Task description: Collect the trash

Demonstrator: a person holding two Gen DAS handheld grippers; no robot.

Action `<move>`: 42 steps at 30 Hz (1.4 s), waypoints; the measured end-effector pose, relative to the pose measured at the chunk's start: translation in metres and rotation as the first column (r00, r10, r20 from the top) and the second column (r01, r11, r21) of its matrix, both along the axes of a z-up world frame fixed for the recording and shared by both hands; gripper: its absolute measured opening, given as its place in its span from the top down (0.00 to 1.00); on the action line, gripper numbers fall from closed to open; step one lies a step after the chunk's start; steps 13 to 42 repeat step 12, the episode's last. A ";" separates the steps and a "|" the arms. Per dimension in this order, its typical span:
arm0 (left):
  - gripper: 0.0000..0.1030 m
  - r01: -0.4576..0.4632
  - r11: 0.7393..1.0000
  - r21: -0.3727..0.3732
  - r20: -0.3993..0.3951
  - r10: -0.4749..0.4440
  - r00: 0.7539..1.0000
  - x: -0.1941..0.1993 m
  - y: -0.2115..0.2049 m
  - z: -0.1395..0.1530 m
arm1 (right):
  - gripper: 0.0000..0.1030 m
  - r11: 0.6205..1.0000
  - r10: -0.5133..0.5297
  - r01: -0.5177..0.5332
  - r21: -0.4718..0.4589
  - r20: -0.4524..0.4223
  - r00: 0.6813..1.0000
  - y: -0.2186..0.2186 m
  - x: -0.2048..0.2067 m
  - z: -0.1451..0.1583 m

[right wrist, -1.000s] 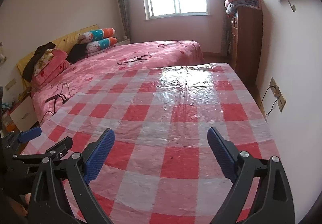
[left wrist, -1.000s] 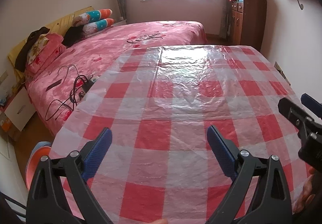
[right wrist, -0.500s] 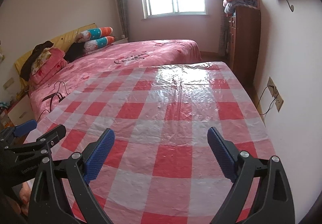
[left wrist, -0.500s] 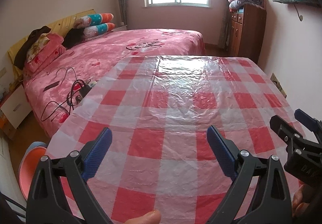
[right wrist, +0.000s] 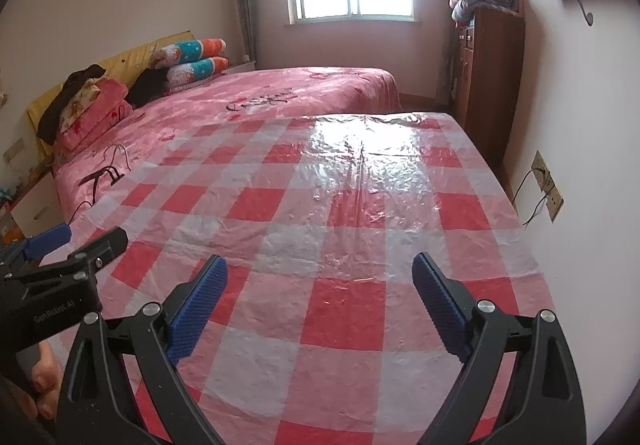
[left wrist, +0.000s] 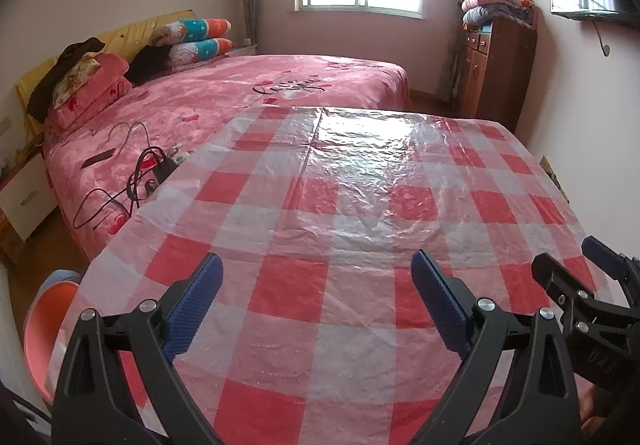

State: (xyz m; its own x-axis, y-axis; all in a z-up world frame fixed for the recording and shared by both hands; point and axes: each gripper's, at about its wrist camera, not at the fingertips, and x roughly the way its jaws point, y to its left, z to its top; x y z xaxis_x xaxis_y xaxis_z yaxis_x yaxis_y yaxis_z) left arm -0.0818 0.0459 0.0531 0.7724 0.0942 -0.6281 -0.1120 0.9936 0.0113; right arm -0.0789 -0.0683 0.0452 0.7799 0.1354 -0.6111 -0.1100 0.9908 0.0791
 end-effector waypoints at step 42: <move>0.08 -0.027 0.999 -0.023 -0.179 0.023 0.984 0.047 -0.001 -0.039 | 0.09 0.995 -0.089 0.081 -0.049 -0.196 0.976 -0.008 0.041 -0.030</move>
